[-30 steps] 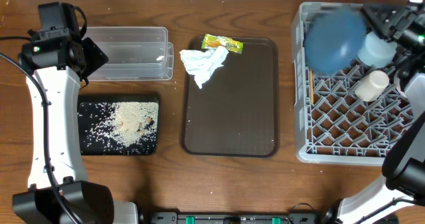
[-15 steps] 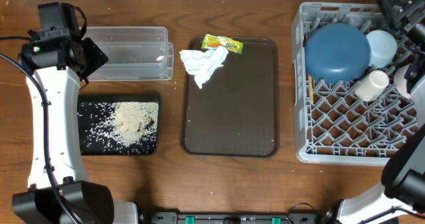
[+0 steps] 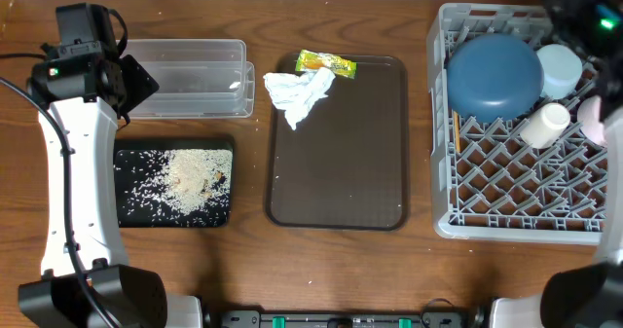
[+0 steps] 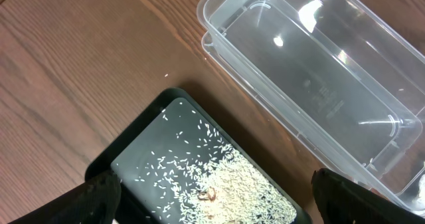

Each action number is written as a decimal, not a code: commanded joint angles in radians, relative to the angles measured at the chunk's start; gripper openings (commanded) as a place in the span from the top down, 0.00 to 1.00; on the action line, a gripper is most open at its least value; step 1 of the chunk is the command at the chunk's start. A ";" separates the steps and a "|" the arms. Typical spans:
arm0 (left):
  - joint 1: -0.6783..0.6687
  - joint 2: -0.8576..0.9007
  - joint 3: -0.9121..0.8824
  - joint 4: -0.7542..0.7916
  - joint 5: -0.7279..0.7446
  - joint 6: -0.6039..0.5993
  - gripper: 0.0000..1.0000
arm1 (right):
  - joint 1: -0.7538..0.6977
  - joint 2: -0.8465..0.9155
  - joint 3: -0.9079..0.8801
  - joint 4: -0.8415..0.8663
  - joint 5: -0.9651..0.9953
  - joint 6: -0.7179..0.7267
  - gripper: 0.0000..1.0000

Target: Sort waste into correct bins and load items into the dishwasher rack

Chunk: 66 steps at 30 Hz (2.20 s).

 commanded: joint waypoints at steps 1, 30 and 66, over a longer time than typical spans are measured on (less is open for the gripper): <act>0.004 -0.002 0.012 -0.004 -0.005 -0.006 0.05 | 0.163 -0.005 0.161 -0.141 0.389 -0.324 0.24; 0.004 -0.002 0.012 -0.004 -0.005 -0.006 0.05 | 0.237 0.211 0.320 -0.480 0.953 -0.467 0.01; -0.496 0.183 0.009 0.316 0.409 0.577 0.05 | 0.063 0.211 0.317 -0.562 0.947 -0.467 0.01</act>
